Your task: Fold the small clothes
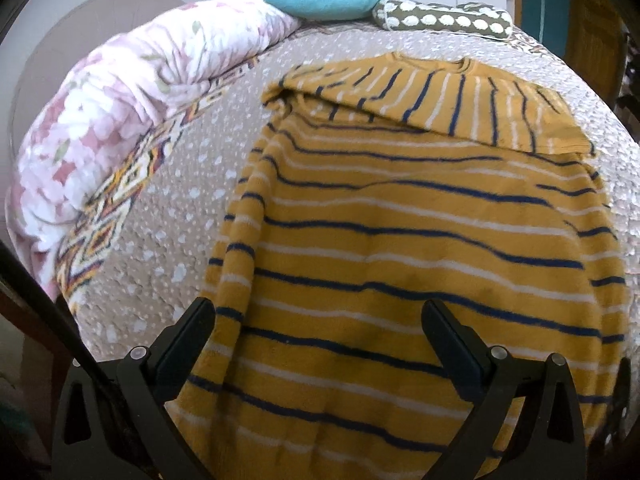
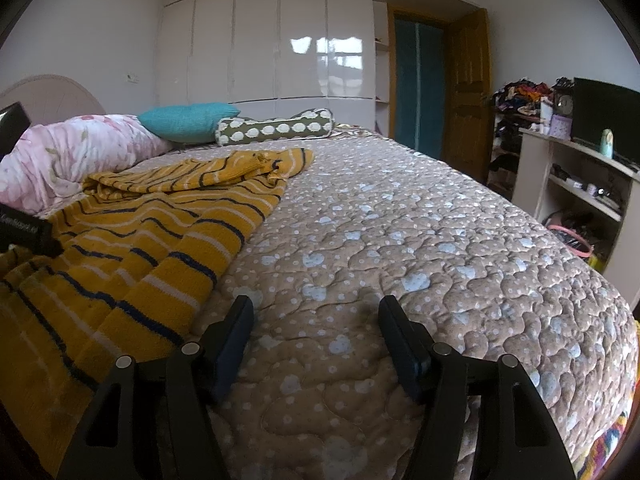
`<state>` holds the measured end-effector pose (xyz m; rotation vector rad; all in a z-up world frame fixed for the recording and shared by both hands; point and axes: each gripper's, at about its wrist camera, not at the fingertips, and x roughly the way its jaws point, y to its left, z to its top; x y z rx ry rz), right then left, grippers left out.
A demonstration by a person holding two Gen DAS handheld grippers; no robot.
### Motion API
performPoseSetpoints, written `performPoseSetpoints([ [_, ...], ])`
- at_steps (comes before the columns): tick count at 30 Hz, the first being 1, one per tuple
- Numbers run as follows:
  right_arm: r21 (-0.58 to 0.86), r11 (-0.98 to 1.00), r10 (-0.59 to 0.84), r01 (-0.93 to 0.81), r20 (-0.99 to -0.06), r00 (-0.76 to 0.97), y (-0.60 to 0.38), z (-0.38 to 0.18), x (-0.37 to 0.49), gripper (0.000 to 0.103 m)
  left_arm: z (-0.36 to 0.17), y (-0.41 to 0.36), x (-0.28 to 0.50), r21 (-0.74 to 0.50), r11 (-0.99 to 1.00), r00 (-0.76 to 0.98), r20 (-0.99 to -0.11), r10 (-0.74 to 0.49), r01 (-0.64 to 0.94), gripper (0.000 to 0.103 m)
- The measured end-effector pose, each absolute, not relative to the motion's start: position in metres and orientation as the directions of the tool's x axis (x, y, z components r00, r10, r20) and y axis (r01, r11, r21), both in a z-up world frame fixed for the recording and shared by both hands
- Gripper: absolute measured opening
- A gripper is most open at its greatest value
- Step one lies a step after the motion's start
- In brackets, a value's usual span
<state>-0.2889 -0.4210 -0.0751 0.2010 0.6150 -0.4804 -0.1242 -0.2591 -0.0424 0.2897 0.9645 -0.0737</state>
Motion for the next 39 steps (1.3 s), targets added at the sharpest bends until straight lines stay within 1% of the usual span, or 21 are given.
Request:
performPoseSetpoints([
  [4, 0.130, 0.869, -0.328, 0.478, -0.573, 0.751, -0.432, -0.067, -0.302, 0.074, -0.033, -0.275, -0.131, 0.241, 0.947, 0.593, -0.802, 0.072, 0.210, 0.103],
  [7, 0.162, 0.851, -0.336, 0.499, -0.562, 0.755, -0.444, -0.064, -0.311, 0.077, -0.029, -0.285, -0.137, 0.257, 0.941, 0.604, -0.794, 0.076, 0.219, 0.103],
  [10, 0.191, 0.838, -0.334, 0.511, -0.562, 0.757, -0.451, -0.062, -0.318, 0.077, -0.027, -0.293, -0.143, 0.262, 0.939, 0.608, -0.790, 0.076, 0.223, 0.103],
  [18, 0.159, 0.855, -0.352, 0.493, -0.521, 0.777, -0.440, -0.052, -0.327, 0.078, -0.019, -0.298, -0.155, 0.259, 0.943, 0.615, -0.784, 0.080, 0.208, 0.103],
  [21, 0.167, 0.854, -0.352, 0.492, -0.510, 0.784, -0.440, -0.050, -0.331, 0.078, -0.016, -0.293, -0.157, 0.250, 0.949, 0.610, -0.788, 0.085, 0.191, 0.103],
  [28, 0.195, 0.844, -0.354, 0.500, -0.499, 0.791, -0.443, -0.047, -0.339, 0.079, -0.007, -0.282, -0.165, 0.236, 0.959, 0.615, -0.784, 0.091, 0.159, 0.103],
  [39, 0.186, 0.849, -0.361, 0.495, -0.480, 0.799, -0.439, -0.043, -0.343, 0.079, 0.006, -0.276, -0.181, 0.241, 0.959, 0.640, -0.763, 0.092, 0.149, 0.103],
])
